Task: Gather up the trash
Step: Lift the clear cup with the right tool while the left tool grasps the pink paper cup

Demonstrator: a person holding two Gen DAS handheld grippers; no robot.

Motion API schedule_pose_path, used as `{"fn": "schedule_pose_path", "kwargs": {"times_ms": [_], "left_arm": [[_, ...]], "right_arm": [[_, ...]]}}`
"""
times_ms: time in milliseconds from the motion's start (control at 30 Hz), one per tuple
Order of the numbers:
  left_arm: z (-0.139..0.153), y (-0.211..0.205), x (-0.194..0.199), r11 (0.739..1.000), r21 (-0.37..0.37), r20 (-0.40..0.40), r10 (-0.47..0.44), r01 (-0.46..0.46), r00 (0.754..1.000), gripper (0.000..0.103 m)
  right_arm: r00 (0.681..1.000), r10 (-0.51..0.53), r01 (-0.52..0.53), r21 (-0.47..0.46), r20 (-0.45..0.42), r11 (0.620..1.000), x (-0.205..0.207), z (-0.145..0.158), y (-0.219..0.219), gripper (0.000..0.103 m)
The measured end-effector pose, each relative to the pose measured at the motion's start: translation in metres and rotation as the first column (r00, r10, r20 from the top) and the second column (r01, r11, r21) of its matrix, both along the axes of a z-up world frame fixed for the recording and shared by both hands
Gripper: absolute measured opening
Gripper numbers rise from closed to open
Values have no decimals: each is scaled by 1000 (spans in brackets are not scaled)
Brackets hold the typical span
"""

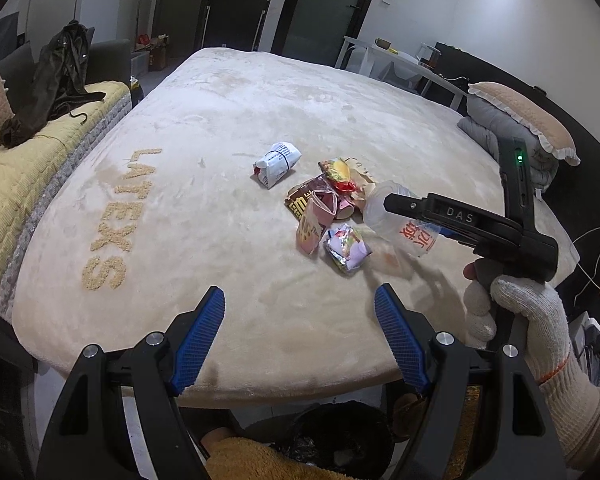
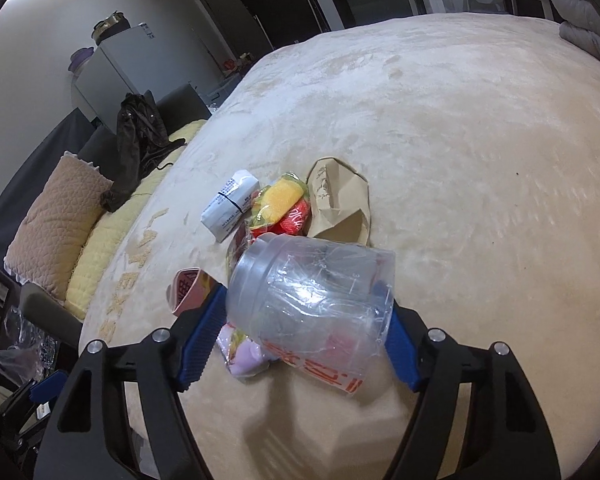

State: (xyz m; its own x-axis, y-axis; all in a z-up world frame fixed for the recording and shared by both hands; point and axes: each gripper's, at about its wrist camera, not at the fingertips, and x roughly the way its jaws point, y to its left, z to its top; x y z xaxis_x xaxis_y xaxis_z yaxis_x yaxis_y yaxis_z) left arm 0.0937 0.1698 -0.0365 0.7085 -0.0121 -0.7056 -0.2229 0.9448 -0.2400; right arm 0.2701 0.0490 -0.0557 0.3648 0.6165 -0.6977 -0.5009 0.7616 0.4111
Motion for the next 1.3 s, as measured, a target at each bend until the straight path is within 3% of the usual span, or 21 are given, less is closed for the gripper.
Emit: {"fn": "schedule_pose_path", "kwargs": {"times_ms": [267,500,1033,1133,1200,1300], "left_arm": [[10,-23,17,1000,19,-6,-7,7,1000,76],[-1,-32,52,1000,2,-44,2,-1,999,76],[-56,11,140,995,-27,-156,95,-100,983,74],[-58,13,146,995,-12,-151,100,-103,983,60],[-61,16,149,994,-12,-159,106,-109,982,28],[-64,18,149,991,-2,-140,132,-133,981,25]], "right_arm": [[999,0,-3,74,32,997,-25,34,-57,72],[998,11,-18,98,65,995,-51,50,-103,72],[999,11,-15,104,46,994,-63,29,-147,72],[999,14,-17,100,36,995,-61,24,-145,72],[999,22,-24,94,25,995,-60,19,-143,72],[1000,21,-23,88,22,996,-61,18,-143,72]]}}
